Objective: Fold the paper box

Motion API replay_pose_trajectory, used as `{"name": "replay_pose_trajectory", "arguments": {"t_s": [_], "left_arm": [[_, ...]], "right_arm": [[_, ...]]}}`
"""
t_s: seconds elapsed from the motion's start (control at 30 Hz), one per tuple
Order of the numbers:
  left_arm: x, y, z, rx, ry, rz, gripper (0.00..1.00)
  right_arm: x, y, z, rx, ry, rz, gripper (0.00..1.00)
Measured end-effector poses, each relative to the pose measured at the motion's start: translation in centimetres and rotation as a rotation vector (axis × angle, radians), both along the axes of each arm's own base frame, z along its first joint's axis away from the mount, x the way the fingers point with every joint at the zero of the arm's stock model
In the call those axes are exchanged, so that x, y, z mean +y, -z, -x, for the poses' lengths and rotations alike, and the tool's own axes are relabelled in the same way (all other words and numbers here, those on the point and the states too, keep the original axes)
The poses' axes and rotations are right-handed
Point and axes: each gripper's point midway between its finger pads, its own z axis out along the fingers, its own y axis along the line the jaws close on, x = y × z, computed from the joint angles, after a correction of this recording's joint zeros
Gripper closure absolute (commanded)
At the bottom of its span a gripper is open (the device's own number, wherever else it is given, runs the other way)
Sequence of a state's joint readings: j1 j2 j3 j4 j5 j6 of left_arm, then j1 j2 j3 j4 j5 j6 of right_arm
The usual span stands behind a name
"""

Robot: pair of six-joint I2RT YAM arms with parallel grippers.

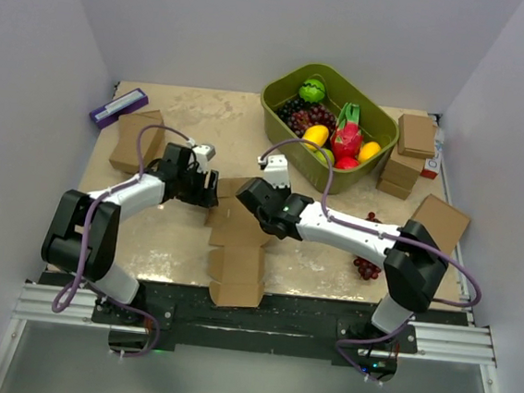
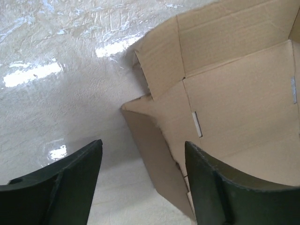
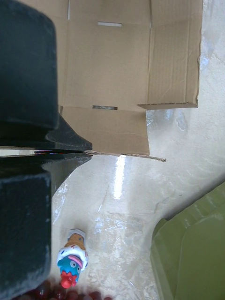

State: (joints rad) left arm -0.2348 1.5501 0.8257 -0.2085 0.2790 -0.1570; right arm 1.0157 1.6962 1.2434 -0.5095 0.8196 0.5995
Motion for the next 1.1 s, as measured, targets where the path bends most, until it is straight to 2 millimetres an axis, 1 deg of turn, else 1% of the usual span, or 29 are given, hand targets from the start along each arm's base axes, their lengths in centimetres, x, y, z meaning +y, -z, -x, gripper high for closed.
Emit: {"name": "replay_pose_trajectory", "arguments": {"t_s": [0.03, 0.07, 0.1, 0.13, 0.2, 0.23, 0.3, 0.33, 0.4, 0.47, 0.53, 0.57, 0.63, 0.67, 0.7, 0.77, 0.8, 0.83, 0.9, 0.93, 1.0, 1.03, 1.1], "left_arm": [[-0.1, 0.0, 0.0, -0.004, 0.006, -0.004, 0.38], [-0.2, -0.1, 0.0, -0.007, 0.014, -0.008, 0.47], [-0.3, -0.1, 0.0, -0.008, 0.02, -0.009, 0.53], [-0.5, -0.1, 0.1, -0.008, 0.028, -0.011, 0.64], [-0.7, -0.1, 0.3, -0.005, 0.036, -0.012, 0.74], [-0.7, -0.1, 0.3, -0.003, 0.04, -0.014, 0.83], [-0.8, -0.1, 0.4, 0.001, 0.042, -0.014, 0.93], [-0.8, -0.1, 0.5, 0.003, 0.043, -0.014, 1.0], [-0.7, -0.3, 0.4, -0.005, 0.041, -0.017, 1.0], [-0.6, -1.0, 0.3, -0.027, 0.036, -0.018, 1.0], [-0.6, -2.5, 0.0, -0.075, 0.032, -0.014, 1.0], [-0.6, -3.3, -0.1, -0.099, 0.032, -0.01, 1.0], [-0.5, -5.5, -0.4, -0.168, 0.033, -0.002, 1.0], [-0.5, -6.5, -0.5, -0.203, 0.035, 0.003, 1.0], [-0.5, -7.6, -0.6, -0.237, 0.037, 0.01, 1.0], [-0.6, -9.4, -0.7, -0.294, 0.042, 0.023, 1.0], [-0.6, -10.5, -0.7, -0.331, 0.043, 0.032, 1.0], [-0.6, -11.4, -0.6, -0.36, 0.046, 0.039, 1.0], [-0.5, -12.7, -0.3, -0.411, 0.055, 0.041, 1.0], [-0.4, -13.2, -0.1, -0.429, 0.056, 0.042, 1.0], [-0.4, -14.0, 0.2, -0.457, 0.059, 0.048, 1.0], [-0.4, -14.3, 0.4, -0.466, 0.062, 0.052, 1.0], [-0.7, -14.8, 0.9, -0.479, 0.079, 0.068, 1.0]], "right_arm": [[-0.1, 0.0, 0.1, 0.001, 0.002, -0.002, 1.0], [-0.2, 0.0, 0.2, 0.003, 0.005, -0.004, 1.0], [-0.3, 0.0, 0.3, 0.003, 0.006, -0.006, 1.0], [-0.4, -0.1, 0.3, 0.002, 0.007, -0.009, 1.0], [-0.6, -0.3, 0.5, 0.0, 0.007, -0.014, 1.0], [-0.7, -0.4, 0.5, -0.001, 0.007, -0.017, 1.0], [-0.8, -0.7, 0.6, -0.007, 0.007, -0.025, 1.0], [-0.8, -0.8, 0.6, -0.008, 0.007, -0.029, 1.0], [-0.9, -0.9, 0.6, -0.009, 0.008, -0.037, 1.0], [-1.0, -0.9, 0.6, -0.001, 0.003, -0.057, 1.0], [-1.4, -1.1, 0.6, 0.003, 0.0, -0.098, 0.97], [-1.7, -1.2, 0.5, 0.004, 0.002, -0.118, 0.94], [-2.7, -1.8, 0.2, 0.0, 0.008, -0.184, 0.91], [-3.5, -2.4, 0.0, -0.006, 0.016, -0.222, 0.89], [-4.2, -2.9, -0.3, -0.017, 0.025, -0.251, 0.79], [-5.3, -4.2, -0.6, -0.042, 0.036, -0.305, 0.65], [-5.9, -4.9, -0.8, -0.055, 0.038, -0.324, 0.52], [-6.3, -5.7, -0.9, -0.069, 0.039, -0.345, 0.47], [-6.8, -7.0, -1.0, -0.092, 0.035, -0.374, 0.33], [-6.9, -7.5, -0.8, -0.095, 0.026, -0.387, 0.22], [-6.9, -8.9, -0.1, -0.105, -0.004, -0.42, 0.15], [-7.0, -9.7, 0.3, -0.116, -0.023, -0.437, 0.09], [-6.9, -11.5, 1.0, -0.139, -0.073, -0.472, 0.06]]}}
